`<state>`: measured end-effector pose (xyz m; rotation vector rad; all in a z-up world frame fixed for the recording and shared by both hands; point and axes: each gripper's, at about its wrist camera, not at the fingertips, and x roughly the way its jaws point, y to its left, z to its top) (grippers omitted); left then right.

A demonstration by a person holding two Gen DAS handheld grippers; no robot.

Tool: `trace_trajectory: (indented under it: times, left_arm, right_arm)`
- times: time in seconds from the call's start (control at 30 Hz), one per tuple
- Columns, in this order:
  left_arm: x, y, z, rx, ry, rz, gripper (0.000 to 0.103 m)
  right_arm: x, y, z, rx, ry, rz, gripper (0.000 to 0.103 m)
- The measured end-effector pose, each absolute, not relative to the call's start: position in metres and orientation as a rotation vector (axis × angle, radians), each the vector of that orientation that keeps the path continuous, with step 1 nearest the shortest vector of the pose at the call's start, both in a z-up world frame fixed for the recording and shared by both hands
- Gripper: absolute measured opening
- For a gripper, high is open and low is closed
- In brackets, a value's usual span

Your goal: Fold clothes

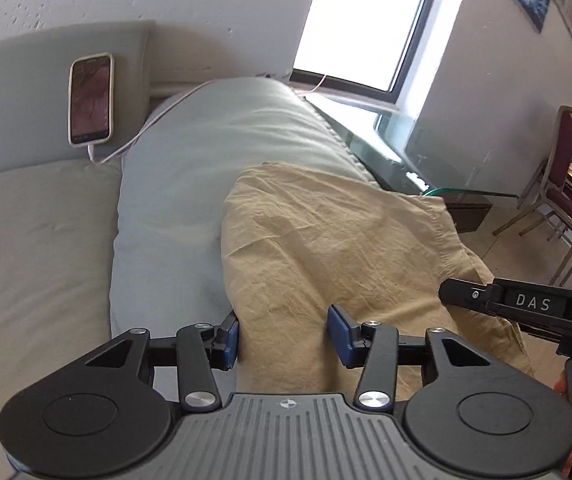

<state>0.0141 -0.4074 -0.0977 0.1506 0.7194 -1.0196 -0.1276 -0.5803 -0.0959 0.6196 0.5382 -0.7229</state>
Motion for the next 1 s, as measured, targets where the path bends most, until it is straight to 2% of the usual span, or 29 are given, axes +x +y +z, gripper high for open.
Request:
trace_trajectory:
  times: [0.1, 0.17, 0.23, 0.33, 0.4, 0.43, 0.53, 0.63, 0.73, 0.77, 0.8, 0.83, 0.9, 0.93, 0.97, 1.0]
  left_arm:
    - [0.003, -0.387, -0.085, 0.162, 0.616, -1.035, 0.048]
    - [-0.003, -0.372, -0.074, 0.152, 0.554, -1.018, 0.053]
    - [-0.011, -0.358, -0.063, 0.132, 0.52, -0.995, 0.053]
    - [-0.027, -0.348, -0.054, 0.134, 0.541, -1.037, 0.047]
    - [-0.035, -0.353, -0.057, 0.179, 0.602, -1.068, 0.042]
    - [-0.037, -0.356, -0.061, 0.196, 0.639, -1.069, 0.036]
    - [-0.037, -0.371, -0.086, 0.276, 0.765, -1.038, 0.026]
    - [-0.037, -0.384, -0.105, 0.356, 0.852, -1.016, 0.027]
    - [-0.038, -0.381, -0.094, 0.345, 0.833, -0.999, 0.028]
    - [-0.039, -0.376, -0.086, 0.324, 0.822, -1.006, 0.03]
    - [-0.04, -0.371, -0.077, 0.304, 0.809, -1.013, 0.034]
    - [-0.042, -0.365, -0.068, 0.295, 0.796, -1.018, 0.041]
    - [-0.046, -0.353, -0.051, 0.291, 0.77, -1.014, 0.047]
    - [-0.048, -0.347, -0.044, 0.288, 0.766, -1.007, 0.055]
    - [-0.049, -0.34, -0.036, 0.283, 0.762, -1.0, 0.061]
    - [-0.051, -0.334, -0.029, 0.273, 0.761, -1.0, 0.062]
  right_arm:
    - [-0.14, -0.569, -0.092, 0.541, 0.52, -0.752, 0.05]
    - [-0.149, -0.56, -0.083, 0.496, 0.495, -0.756, 0.05]
    - [-0.162, -0.548, -0.069, 0.473, 0.44, -0.755, 0.05]
    - [-0.179, -0.523, -0.048, 0.451, 0.374, -0.695, 0.049]
    - [-0.18, -0.508, -0.043, 0.455, 0.413, -0.633, 0.019]
    - [-0.179, -0.502, -0.043, 0.465, 0.442, -0.61, 0.005]
    - [-0.181, -0.492, -0.058, 0.514, 0.523, -0.655, 0.007]
    - [-0.182, -0.5, -0.084, 0.591, 0.601, -0.711, 0.006]
    - [-0.18, -0.504, -0.086, 0.613, 0.605, -0.708, 0.006]
    - [-0.181, -0.503, -0.08, 0.619, 0.598, -0.702, 0.011]
    - [-0.183, -0.5, -0.073, 0.625, 0.589, -0.696, 0.011]
    - [-0.185, -0.498, -0.065, 0.632, 0.576, -0.686, 0.011]
    - [-0.191, -0.491, -0.046, 0.655, 0.551, -0.661, 0.012]
    - [-0.194, -0.487, -0.038, 0.676, 0.543, -0.641, 0.014]
    - [-0.197, -0.481, -0.03, 0.698, 0.532, -0.619, 0.022]
    - [-0.2, -0.476, -0.021, 0.72, 0.52, -0.597, 0.032]
